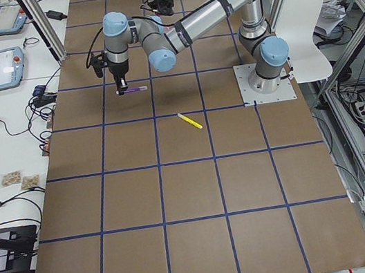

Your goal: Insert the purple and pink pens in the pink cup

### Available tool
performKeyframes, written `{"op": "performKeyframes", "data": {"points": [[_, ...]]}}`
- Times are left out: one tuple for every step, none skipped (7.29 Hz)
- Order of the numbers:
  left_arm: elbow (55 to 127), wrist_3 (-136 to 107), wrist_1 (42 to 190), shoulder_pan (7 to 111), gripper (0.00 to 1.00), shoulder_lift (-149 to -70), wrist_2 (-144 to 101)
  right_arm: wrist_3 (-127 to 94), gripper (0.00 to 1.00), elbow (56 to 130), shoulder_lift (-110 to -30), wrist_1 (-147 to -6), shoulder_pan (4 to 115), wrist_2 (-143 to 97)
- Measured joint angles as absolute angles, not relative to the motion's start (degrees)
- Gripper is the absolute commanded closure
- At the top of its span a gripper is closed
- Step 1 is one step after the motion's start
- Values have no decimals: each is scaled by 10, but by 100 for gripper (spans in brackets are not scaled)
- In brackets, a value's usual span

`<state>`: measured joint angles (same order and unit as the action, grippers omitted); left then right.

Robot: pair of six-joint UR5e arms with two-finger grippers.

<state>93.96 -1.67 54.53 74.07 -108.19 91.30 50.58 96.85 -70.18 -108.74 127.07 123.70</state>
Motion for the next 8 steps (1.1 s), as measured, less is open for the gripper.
{"op": "performKeyframes", "data": {"points": [[940,-25,539,750,100,-1082,913,504,90,965,-692,-1083,1276,1240],[939,-32,530,755,100,-1083,912,505,82,963,-686,-1081,1278,1243],[939,-34,524,758,100,-1083,911,508,53,962,-680,-1081,1279,1244],[939,-36,522,761,100,-1082,909,511,1,960,-674,-1081,1279,1242],[937,-37,518,767,100,-1081,908,519,0,953,-671,-1081,1278,1235],[934,-39,512,777,100,-1079,909,534,0,944,-672,-1080,1273,1220],[933,-46,508,785,100,-1078,910,550,0,937,-676,-1080,1265,1202],[934,-55,506,790,100,-1077,911,559,0,933,-686,-1079,1253,1192]]}}
